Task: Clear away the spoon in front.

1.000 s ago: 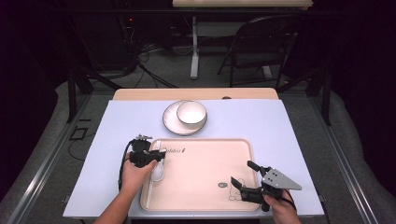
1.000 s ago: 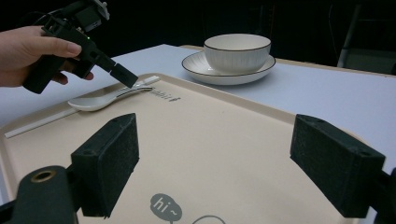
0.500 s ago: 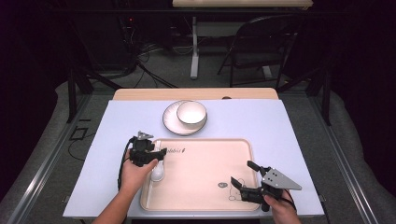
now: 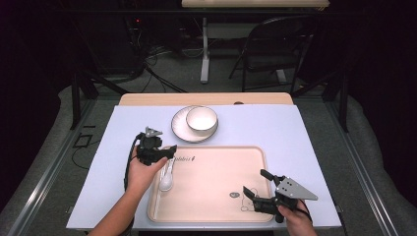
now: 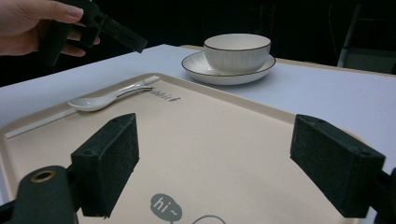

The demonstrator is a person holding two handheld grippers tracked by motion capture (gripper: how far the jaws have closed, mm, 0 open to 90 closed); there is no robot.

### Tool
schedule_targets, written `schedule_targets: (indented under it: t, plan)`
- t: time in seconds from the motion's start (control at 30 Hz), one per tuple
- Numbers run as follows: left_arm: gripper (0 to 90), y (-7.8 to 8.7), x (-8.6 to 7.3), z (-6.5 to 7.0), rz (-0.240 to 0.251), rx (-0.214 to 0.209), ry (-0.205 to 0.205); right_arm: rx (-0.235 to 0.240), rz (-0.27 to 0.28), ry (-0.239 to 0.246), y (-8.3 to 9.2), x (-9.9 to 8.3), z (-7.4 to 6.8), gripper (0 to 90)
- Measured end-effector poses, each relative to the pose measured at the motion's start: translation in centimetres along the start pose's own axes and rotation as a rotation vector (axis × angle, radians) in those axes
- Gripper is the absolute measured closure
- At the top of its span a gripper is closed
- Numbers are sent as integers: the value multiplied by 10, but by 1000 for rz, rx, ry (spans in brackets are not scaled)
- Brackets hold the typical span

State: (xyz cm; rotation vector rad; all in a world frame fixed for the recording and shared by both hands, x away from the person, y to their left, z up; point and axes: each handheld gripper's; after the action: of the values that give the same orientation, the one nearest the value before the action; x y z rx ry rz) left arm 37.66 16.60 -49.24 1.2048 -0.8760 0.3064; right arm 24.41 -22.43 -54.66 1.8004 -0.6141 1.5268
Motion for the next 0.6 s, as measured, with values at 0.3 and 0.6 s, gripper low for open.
schedule_targets:
  t: [0.3,0.6]
  plan:
    - [377,1,15,-2,22,-3,12,0,-2,-1,0,0,0,147]
    - [353,-6,34,-4,41,-7,42,0,-1,0,0,0,0,147]
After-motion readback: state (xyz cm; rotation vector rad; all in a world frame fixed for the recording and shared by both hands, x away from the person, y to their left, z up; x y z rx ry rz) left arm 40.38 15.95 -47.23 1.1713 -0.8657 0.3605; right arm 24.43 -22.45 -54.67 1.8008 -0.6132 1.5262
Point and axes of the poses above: each handheld gripper's, and its own axes: y roughly backward along the jaws, x roughly out of its top, z roughly to its right
